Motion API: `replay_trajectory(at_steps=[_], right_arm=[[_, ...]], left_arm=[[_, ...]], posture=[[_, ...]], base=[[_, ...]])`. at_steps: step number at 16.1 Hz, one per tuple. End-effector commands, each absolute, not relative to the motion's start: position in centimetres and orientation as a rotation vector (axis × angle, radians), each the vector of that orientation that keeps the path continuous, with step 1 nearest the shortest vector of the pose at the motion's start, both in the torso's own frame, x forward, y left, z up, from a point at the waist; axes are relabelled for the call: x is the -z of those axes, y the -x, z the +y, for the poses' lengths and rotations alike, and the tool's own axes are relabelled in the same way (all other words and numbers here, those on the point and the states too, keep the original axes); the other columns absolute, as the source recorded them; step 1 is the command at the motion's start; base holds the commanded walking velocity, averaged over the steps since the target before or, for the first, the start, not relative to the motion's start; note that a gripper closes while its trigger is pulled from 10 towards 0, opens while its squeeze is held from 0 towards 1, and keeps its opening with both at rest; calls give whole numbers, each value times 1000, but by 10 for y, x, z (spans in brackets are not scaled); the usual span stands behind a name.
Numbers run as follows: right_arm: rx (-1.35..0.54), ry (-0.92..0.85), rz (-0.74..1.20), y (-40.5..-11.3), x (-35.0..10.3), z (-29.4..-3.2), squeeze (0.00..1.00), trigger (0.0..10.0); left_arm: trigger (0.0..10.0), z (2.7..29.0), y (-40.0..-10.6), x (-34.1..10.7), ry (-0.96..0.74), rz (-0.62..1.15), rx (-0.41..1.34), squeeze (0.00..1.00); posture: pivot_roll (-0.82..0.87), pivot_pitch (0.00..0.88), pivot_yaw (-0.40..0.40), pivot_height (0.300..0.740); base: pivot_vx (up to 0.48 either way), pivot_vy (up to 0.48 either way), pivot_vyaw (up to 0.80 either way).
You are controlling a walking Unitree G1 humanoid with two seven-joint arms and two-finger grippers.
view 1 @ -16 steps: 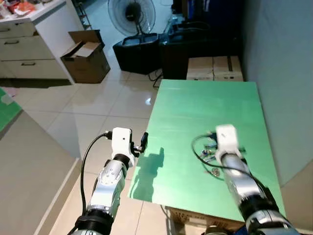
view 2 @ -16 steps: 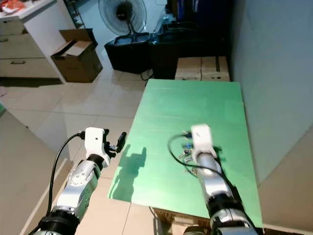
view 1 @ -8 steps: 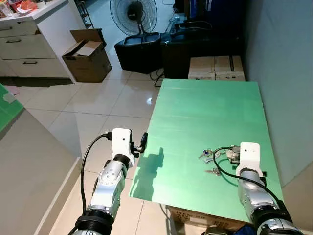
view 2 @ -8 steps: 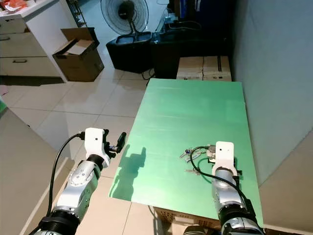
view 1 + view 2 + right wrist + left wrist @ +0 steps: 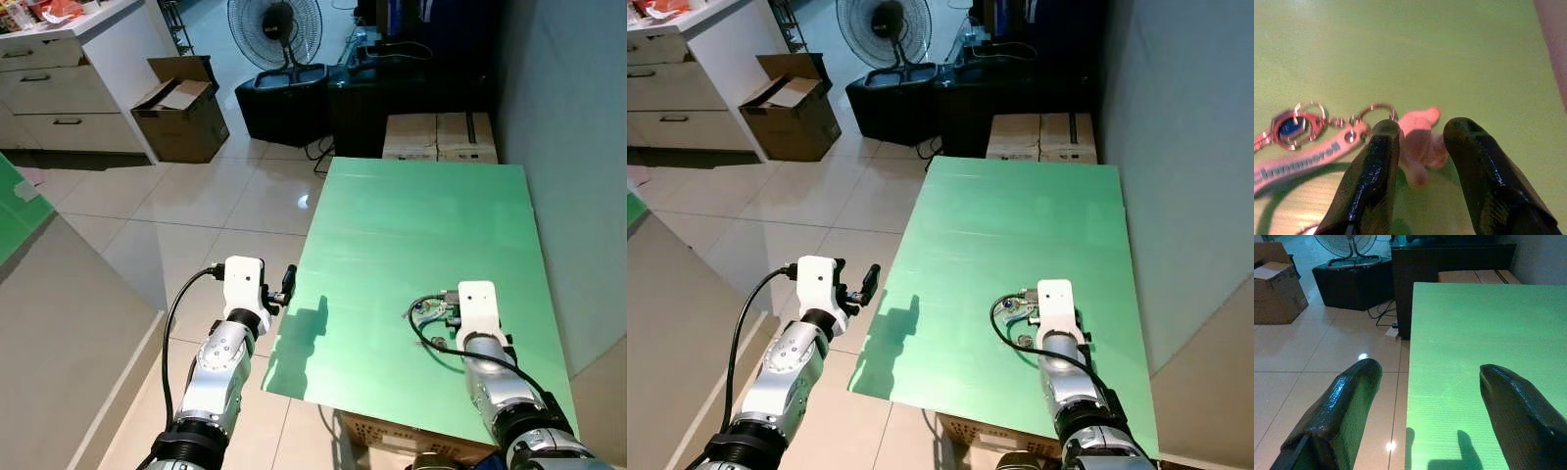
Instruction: Hang keys on a hook
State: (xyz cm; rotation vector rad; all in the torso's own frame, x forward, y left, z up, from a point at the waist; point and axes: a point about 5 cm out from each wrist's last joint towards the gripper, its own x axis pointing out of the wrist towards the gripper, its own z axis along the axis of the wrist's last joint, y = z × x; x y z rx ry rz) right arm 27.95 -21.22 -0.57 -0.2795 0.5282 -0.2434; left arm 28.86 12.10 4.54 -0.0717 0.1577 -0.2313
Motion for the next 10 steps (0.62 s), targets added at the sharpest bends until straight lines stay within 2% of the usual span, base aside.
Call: replay_trajectory(at_steps=[1, 4, 9, 10], right_arm=[[226, 285, 527, -282, 5, -209, 0, 10000], [248, 237, 579, -279, 10, -214, 0, 10000], [227, 238, 580, -281, 10, -208, 0, 10000], [221, 240, 579, -281, 10, -208, 0, 9255]], left_arm=[[10000, 127, -287, -42, 59, 167, 209, 0], [10000, 126, -288, -44, 60, 163, 214, 0], [10000, 135, -293, -49, 53, 150, 209, 0], [10000, 135, -292, -49, 50, 149, 211, 0]], posture=[[-242, 0, 191, 740], [-243, 0, 194, 740], [-234, 0, 198, 740], [-233, 0, 198, 740]], base=[[0, 0, 0], [0, 0, 0], [0, 0, 0], [0, 0, 0]])
